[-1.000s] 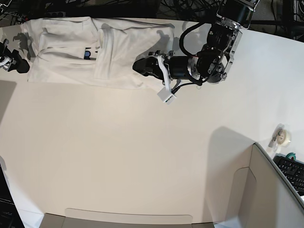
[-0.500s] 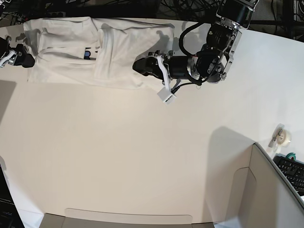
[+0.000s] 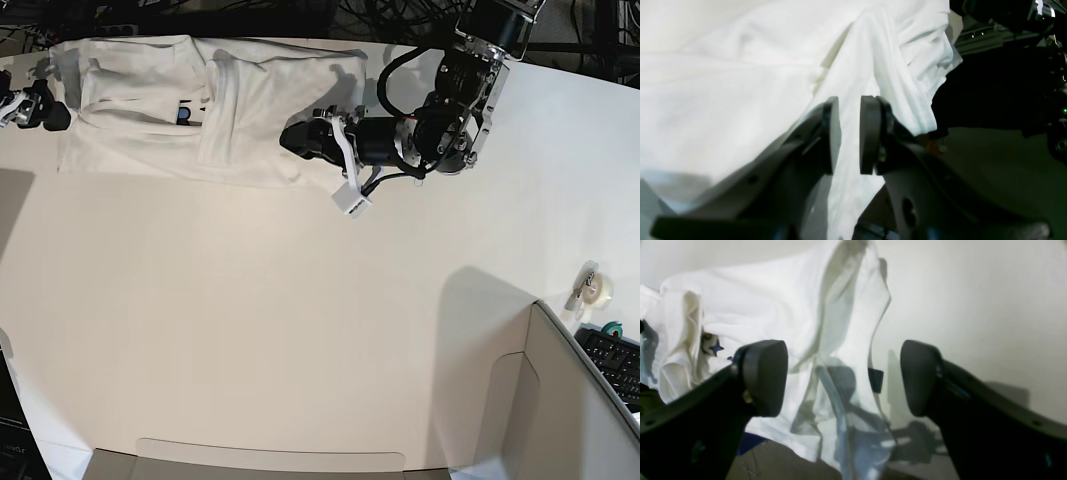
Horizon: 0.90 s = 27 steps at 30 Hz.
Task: Layout the t-shirt on the table in an organized manner, then fold the t-shirt properly
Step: 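Hold the folded end with the left gripper while the right gripper grasps the other end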
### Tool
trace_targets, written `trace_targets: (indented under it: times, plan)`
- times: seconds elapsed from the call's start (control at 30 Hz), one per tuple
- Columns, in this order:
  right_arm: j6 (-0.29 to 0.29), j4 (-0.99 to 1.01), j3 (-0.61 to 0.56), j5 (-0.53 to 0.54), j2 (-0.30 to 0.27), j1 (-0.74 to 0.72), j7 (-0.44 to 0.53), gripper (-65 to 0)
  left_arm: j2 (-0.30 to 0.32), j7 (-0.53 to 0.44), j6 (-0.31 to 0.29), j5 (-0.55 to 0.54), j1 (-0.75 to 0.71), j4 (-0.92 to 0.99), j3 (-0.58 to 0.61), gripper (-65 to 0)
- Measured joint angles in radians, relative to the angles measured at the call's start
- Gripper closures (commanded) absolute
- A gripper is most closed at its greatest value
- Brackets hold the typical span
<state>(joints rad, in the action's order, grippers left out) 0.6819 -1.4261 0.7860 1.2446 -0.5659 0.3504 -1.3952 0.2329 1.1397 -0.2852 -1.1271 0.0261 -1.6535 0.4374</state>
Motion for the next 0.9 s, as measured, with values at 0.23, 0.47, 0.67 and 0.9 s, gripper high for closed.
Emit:
trace_targets:
  times: [0.23,0.47,0.67,0.9]
  plan:
    - [0.004,0.006,-0.01,-0.077,0.068,-0.001,0.004,-52.3,0.0,0.0,0.0,-0.001,-0.001,0.0,0.0,-11.5]
    - [0.004,0.0,-0.041,-0.079,0.086,-0.005,0.024,-52.3,0.0,0.0,0.0,-0.001,-0.001,0.0,0.0,-11.5]
    - [0.011,-0.005,-0.048,-0.06,0.124,-0.007,0.044,-52.4,-0.001,0.0,0.0,0.0,-0.001,0.0,0.0,-11.5]
    - [0.012,-0.005,-0.048,-0.04,0.148,-0.007,0.053,-52.3,-0.001,0.0,0.0,-0.001,-0.025,0.0,0.001,-11.4]
